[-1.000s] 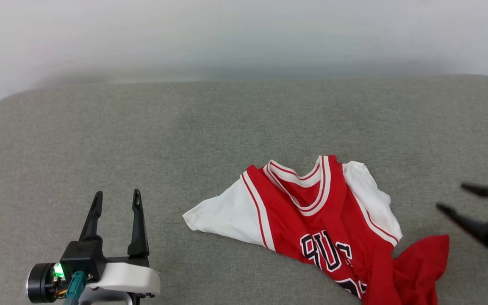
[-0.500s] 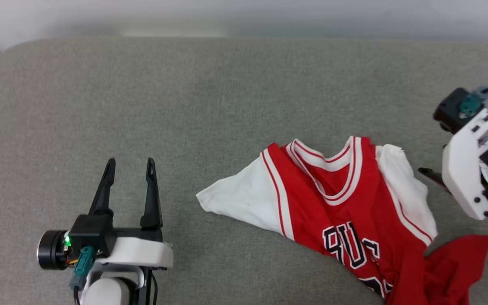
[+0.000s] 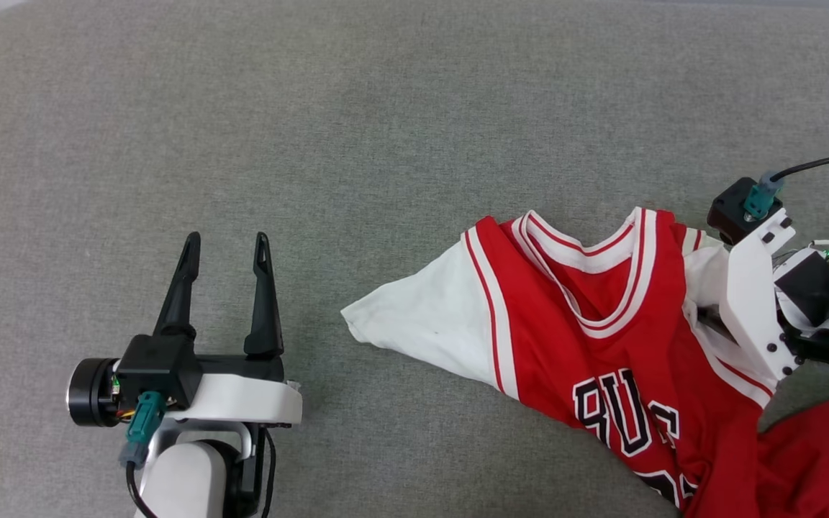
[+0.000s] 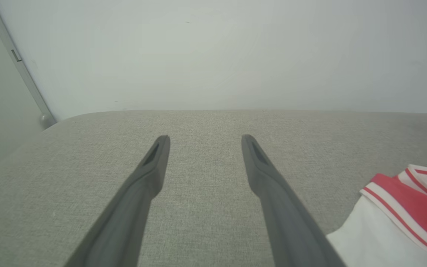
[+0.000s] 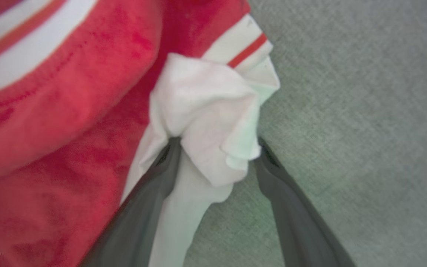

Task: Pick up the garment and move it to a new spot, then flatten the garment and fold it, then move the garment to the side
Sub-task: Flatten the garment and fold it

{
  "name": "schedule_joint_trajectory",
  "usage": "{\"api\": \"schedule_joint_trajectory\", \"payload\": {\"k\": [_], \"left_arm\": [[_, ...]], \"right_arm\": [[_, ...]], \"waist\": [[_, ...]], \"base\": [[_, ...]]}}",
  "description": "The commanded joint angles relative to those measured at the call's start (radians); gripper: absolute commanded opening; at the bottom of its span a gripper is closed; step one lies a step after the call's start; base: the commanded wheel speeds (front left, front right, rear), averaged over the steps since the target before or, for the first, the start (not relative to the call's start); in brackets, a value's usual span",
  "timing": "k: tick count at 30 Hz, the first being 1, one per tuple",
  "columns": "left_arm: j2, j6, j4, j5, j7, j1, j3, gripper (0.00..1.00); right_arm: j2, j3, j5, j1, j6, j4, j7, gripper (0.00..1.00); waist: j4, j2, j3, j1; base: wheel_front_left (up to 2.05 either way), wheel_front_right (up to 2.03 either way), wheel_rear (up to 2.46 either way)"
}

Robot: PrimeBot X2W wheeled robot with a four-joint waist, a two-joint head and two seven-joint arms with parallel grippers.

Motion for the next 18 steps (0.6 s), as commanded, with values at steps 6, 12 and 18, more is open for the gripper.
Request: {"api": "schedule_joint_trajectory", "payload": {"k": [6, 12, 18], "left_arm": [[0.008, -0.018, 0.014, 0.015, -0.003, -0.025, 0.020, 1.00], [0.054, -0.053, 0.040, 0.023, -0.003, -0.056, 0.038, 1.00], [0.141, -0.129, 0.094, 0.017, 0.060, -0.154, 0.023, 1.00]], "right_arm": [[0.051, 0.087, 0.051, 0.020, 0.007, 0.036, -0.130, 0.00], [-0.018, 0.055, 0.086, 0.006, 0.005, -0.005, -0.257, 0.00], [-0.109, 0.032, 0.115, 0.055, 0.005, -0.081, -0.342, 0.00]], "waist": [[-0.029, 0.0000, -0.048, 0.0000], [-0.046, 0.0000, -0.117, 0.0000], [-0.070, 0.0000, -0.173, 0.0000]], "base": [[0.00, 0.00, 0.00], [0.00, 0.00, 0.00], [0.00, 0.00, 0.00]]}}
